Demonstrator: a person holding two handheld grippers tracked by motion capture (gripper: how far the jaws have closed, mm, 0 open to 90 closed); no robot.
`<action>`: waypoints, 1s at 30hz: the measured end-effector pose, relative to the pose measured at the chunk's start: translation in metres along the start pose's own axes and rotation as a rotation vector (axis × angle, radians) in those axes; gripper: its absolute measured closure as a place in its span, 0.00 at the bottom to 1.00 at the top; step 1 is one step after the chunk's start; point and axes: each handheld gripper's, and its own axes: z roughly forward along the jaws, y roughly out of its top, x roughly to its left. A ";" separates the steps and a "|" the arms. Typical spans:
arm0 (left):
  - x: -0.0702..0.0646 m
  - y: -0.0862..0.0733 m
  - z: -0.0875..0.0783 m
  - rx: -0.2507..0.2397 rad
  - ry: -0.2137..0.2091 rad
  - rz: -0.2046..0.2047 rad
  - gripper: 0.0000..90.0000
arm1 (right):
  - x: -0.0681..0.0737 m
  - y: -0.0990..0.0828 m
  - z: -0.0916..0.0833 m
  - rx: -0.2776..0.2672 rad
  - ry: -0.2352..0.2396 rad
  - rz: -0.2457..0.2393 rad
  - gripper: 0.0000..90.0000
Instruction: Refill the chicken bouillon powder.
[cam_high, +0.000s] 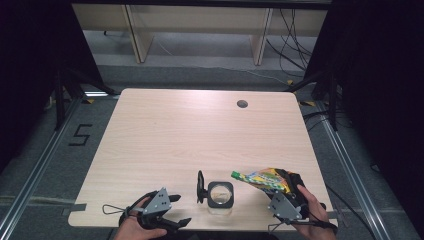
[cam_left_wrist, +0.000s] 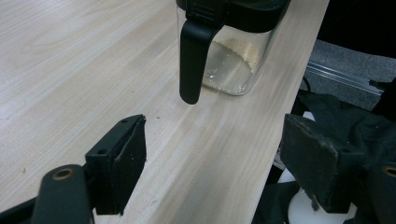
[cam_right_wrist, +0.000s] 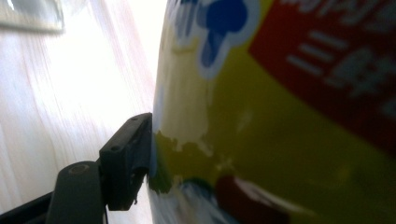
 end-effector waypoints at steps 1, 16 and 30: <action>0.000 0.000 0.000 0.000 -0.001 0.001 0.25 | 0.000 0.000 -0.001 -0.001 0.000 -0.014 0.31; 0.000 0.000 0.000 0.001 -0.001 0.002 0.25 | 0.012 0.003 -0.008 0.055 -0.057 -0.175 0.31; 0.000 0.000 0.001 0.003 -0.004 0.004 0.25 | 0.020 0.010 -0.008 0.076 -0.090 -0.278 0.32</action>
